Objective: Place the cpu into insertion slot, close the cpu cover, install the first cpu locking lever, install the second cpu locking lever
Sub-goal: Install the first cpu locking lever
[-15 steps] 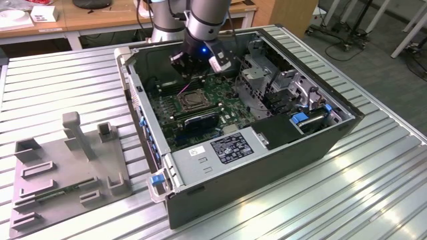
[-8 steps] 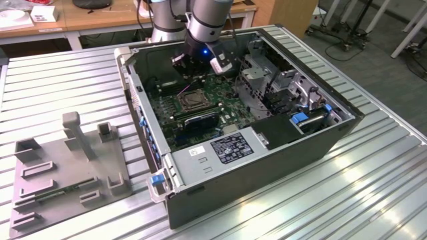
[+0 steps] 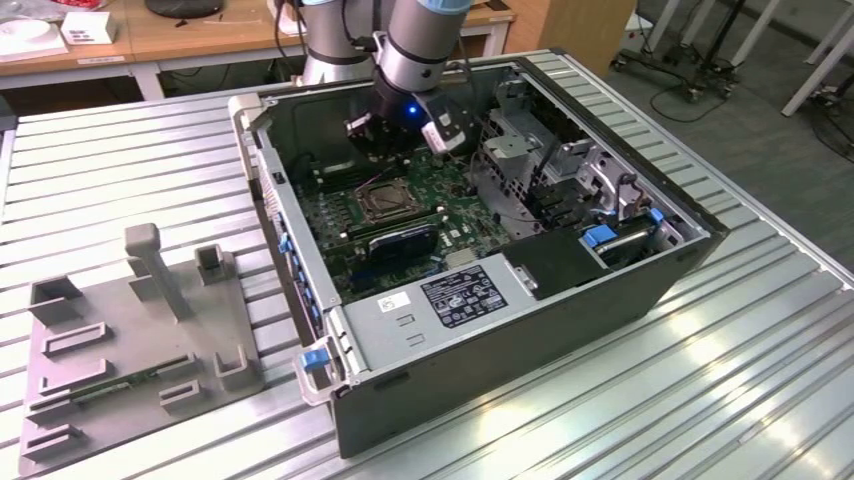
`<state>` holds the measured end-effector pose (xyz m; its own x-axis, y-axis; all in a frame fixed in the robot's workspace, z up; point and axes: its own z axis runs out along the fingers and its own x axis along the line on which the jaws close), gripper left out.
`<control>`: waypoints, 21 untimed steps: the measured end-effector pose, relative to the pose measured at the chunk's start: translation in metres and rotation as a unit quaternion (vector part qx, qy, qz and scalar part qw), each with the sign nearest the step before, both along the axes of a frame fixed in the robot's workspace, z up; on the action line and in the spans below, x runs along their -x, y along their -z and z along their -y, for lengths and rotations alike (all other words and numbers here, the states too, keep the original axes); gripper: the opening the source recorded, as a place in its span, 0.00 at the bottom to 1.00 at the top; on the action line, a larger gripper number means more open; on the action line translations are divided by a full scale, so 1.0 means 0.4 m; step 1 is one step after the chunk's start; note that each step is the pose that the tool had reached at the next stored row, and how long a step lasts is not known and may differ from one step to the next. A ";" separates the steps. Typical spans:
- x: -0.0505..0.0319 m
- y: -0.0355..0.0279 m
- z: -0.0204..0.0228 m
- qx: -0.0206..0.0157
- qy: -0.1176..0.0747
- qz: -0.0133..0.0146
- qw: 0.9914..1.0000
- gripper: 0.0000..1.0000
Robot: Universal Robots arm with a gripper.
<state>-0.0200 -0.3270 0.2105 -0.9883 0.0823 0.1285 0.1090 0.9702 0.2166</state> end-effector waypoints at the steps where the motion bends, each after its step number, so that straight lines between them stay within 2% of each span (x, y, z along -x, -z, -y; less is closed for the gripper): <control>1: -0.001 0.004 0.000 0.000 0.000 0.000 1.000 0.11; 10: -0.010 0.030 0.000 0.000 0.000 0.000 1.000 0.11; 21: -0.012 0.034 -0.002 0.000 0.000 0.000 1.000 0.11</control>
<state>-0.0151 -0.3262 0.1967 -0.9883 0.0818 0.1284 0.1085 0.9702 0.2168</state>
